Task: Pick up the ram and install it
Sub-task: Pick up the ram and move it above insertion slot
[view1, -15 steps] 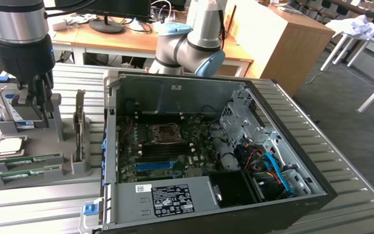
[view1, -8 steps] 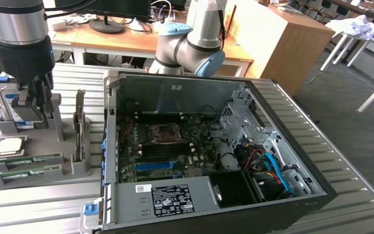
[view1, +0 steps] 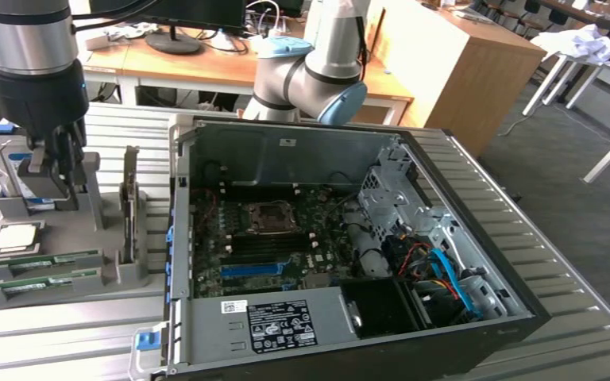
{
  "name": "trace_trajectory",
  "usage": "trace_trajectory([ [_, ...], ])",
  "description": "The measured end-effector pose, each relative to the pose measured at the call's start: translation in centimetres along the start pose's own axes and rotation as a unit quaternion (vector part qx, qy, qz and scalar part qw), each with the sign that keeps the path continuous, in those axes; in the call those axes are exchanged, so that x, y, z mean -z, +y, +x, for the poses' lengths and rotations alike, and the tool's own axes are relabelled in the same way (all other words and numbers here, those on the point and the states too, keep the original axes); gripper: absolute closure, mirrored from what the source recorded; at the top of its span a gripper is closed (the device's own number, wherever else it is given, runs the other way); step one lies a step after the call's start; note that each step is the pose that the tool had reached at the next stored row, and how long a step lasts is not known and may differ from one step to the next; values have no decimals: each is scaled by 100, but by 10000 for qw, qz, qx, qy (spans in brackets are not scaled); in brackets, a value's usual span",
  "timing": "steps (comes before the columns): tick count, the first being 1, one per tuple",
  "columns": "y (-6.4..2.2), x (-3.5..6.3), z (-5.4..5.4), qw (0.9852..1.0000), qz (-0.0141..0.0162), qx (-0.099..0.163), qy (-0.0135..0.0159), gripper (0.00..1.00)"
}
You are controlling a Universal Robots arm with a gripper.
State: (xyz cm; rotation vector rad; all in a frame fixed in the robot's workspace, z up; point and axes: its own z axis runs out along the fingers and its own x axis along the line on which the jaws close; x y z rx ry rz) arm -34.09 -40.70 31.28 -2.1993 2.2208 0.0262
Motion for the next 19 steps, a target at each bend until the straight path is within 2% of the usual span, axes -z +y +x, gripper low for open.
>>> trace_trajectory([
  [19,4,-39,4,10000,0,0,0,50],
])
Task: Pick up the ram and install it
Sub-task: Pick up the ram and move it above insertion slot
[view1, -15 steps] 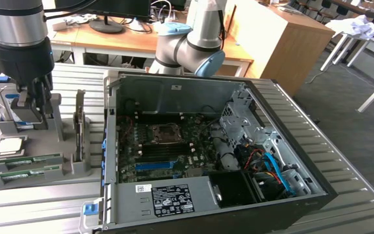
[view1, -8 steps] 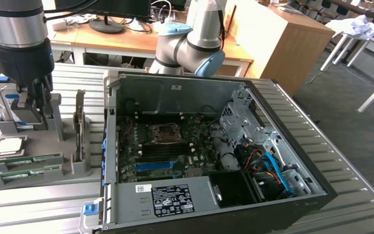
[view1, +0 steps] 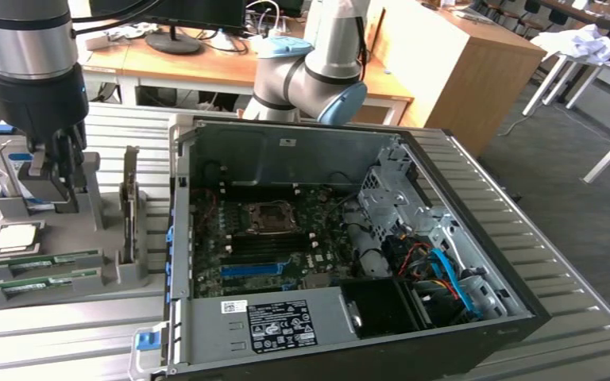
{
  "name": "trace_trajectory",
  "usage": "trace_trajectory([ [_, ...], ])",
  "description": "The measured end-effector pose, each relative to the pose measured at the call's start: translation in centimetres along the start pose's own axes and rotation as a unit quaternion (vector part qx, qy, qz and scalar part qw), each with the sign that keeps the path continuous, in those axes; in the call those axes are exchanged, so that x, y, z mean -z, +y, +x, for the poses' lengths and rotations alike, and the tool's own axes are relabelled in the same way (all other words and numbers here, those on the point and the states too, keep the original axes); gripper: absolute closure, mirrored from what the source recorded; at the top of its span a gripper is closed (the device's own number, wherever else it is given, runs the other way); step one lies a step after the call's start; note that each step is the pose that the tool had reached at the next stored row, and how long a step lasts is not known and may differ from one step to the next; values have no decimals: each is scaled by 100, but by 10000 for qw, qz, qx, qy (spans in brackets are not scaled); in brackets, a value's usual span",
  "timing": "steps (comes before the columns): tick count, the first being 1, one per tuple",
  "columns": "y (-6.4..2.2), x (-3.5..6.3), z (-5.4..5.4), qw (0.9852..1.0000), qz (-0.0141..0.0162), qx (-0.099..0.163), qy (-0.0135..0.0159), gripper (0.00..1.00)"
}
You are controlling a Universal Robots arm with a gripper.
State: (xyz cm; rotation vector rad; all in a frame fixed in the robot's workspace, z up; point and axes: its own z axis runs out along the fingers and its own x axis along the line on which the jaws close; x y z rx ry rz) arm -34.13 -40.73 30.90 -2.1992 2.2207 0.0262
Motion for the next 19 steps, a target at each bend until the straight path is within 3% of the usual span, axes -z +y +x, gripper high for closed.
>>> trace_trajectory([
  [19,6,-39,2,10000,0,0,0,50],
])
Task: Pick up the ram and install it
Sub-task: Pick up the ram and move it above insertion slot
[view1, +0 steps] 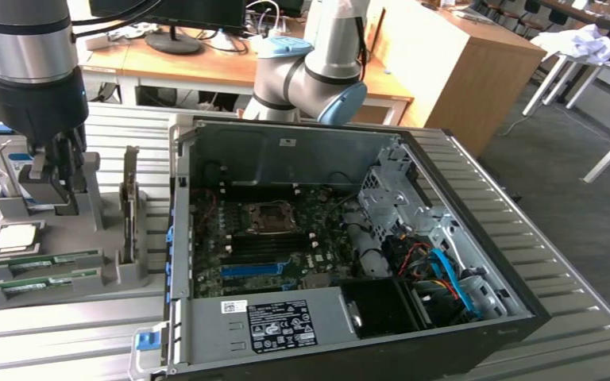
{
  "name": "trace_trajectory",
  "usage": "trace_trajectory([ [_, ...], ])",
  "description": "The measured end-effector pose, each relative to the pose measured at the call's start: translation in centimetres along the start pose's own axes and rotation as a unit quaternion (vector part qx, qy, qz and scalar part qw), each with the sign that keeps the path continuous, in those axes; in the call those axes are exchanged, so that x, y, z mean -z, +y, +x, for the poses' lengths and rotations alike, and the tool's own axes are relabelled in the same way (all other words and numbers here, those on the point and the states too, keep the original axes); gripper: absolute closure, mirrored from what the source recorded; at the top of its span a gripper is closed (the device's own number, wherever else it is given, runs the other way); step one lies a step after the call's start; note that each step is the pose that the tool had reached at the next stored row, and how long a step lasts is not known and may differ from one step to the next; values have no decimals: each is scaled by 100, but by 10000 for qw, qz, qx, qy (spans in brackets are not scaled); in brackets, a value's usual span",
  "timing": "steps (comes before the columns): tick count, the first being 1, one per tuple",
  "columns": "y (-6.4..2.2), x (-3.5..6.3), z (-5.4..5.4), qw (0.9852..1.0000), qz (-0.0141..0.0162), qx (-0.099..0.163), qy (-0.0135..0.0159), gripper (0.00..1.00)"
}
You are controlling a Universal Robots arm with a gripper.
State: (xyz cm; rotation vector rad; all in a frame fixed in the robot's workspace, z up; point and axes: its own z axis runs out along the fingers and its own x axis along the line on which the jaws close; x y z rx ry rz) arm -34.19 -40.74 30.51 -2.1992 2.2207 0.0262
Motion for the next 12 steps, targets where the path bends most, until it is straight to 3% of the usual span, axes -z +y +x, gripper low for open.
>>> trace_trajectory([
  [12,4,-26,1,10000,0,0,0,50],
])
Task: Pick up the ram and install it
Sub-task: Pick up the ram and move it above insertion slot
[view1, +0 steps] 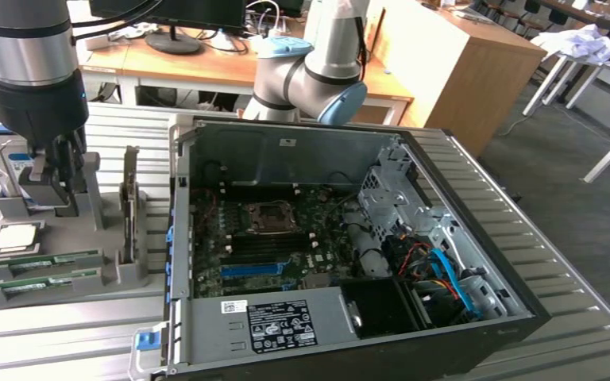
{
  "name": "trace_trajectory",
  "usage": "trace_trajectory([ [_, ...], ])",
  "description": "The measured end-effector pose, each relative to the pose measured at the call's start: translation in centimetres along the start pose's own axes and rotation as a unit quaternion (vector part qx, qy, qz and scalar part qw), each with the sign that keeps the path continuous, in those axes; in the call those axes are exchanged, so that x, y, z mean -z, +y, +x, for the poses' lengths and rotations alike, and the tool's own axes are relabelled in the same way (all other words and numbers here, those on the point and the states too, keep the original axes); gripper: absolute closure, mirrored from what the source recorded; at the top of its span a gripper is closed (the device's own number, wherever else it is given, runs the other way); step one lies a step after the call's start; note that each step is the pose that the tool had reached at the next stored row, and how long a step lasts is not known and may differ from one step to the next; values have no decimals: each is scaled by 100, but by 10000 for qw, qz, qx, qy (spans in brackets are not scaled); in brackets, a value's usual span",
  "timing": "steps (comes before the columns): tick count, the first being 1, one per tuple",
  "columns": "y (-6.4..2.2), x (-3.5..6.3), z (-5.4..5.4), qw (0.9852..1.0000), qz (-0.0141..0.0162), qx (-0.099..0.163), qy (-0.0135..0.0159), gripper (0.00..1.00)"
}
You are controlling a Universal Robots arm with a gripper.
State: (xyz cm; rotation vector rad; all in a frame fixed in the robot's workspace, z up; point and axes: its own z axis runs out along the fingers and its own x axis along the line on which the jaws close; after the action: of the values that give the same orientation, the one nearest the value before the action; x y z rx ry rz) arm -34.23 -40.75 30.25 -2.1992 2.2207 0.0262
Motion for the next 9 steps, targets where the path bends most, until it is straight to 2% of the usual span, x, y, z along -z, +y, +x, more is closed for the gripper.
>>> trace_trajectory([
  [9,4,-19,2,10000,0,0,0,50],
])
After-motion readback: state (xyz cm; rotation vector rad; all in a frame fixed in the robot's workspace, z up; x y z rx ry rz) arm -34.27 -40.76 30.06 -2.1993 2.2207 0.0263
